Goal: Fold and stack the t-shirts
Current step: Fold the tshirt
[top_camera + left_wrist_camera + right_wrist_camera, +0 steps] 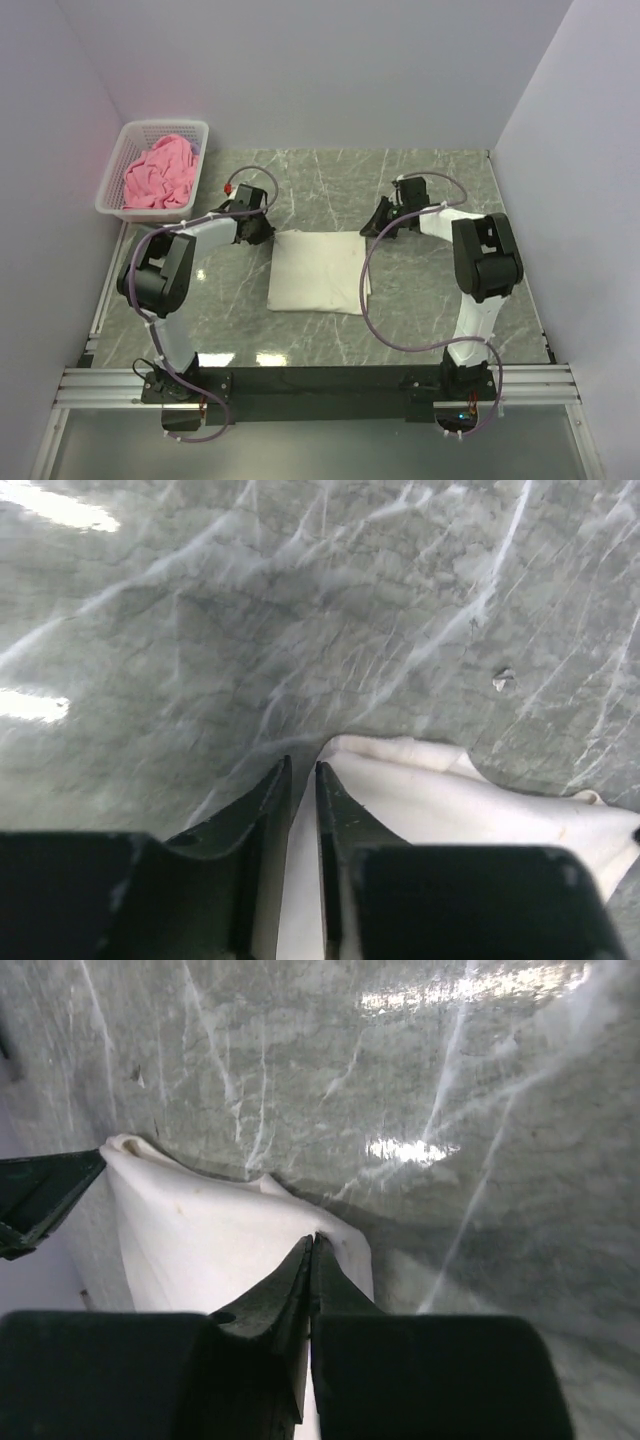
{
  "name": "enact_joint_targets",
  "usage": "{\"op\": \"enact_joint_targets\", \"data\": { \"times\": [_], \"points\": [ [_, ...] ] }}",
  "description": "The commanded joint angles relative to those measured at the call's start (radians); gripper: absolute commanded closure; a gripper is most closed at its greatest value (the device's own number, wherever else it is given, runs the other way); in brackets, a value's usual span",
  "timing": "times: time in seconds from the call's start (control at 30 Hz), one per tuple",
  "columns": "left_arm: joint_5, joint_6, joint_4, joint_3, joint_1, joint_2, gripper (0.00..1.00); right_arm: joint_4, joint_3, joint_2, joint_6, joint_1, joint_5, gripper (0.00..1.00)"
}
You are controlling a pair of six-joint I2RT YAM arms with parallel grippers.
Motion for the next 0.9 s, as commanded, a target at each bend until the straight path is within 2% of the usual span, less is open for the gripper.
{"op": "enact_joint_targets", "data": {
  "times": [0.0,0.07,0.1,0.13,0.2,0.23,0.27,0.33,0.37,0.43,0.5,0.8,0.87],
  "points": [
    [-0.018,0.037,-0.036,-0.009,0.008,-0.115,0.78,-0.048,-0.008,-0.138,-0.056,-0.013,0.070,0.93],
    [-0.032,0.043,-0.072,-0.024,0.000,-0.166,0.71,-0.108,-0.031,-0.217,-0.090,-0.010,0.096,0.86],
    [-0.036,0.047,-0.085,-0.047,-0.004,-0.221,0.67,-0.128,-0.042,-0.245,-0.100,-0.009,0.110,0.77],
    [-0.042,0.047,-0.102,-0.059,-0.010,-0.249,0.57,-0.149,-0.065,-0.301,-0.119,-0.007,0.140,0.72],
    [-0.044,0.046,-0.134,-0.110,-0.036,-0.332,0.46,-0.206,-0.096,-0.363,-0.136,-0.001,0.165,0.58],
    [-0.042,0.044,-0.145,-0.128,-0.049,-0.359,0.33,-0.228,-0.126,-0.426,-0.151,0.003,0.206,0.54],
    [-0.044,0.040,-0.154,-0.165,-0.075,-0.386,0.28,-0.272,-0.140,-0.457,-0.160,0.011,0.228,0.47],
    [-0.052,0.026,-0.183,-0.202,-0.107,-0.453,0.13,-0.338,-0.181,-0.543,-0.179,0.028,0.290,0.43],
    [-0.064,0.011,-0.195,-0.234,-0.141,-0.471,0.09,-0.358,-0.195,-0.569,-0.182,0.033,0.304,0.40],
    [-0.067,-0.008,-0.205,-0.267,-0.167,-0.516,0.04,-0.413,-0.228,-0.641,-0.188,0.045,0.328,0.40],
    [-0.064,-0.031,-0.199,-0.309,-0.190,-0.538,0.04,-0.438,-0.263,-0.717,-0.191,0.057,0.337,0.39],
    [-0.070,-0.023,-0.179,-0.296,-0.207,-0.429,0.11,-0.512,-0.401,-0.941,-0.165,0.123,0.364,0.39],
    [-0.061,-0.015,-0.162,-0.284,-0.211,-0.394,0.16,-0.524,-0.415,-0.968,-0.162,0.125,0.366,0.39]
  ]
}}
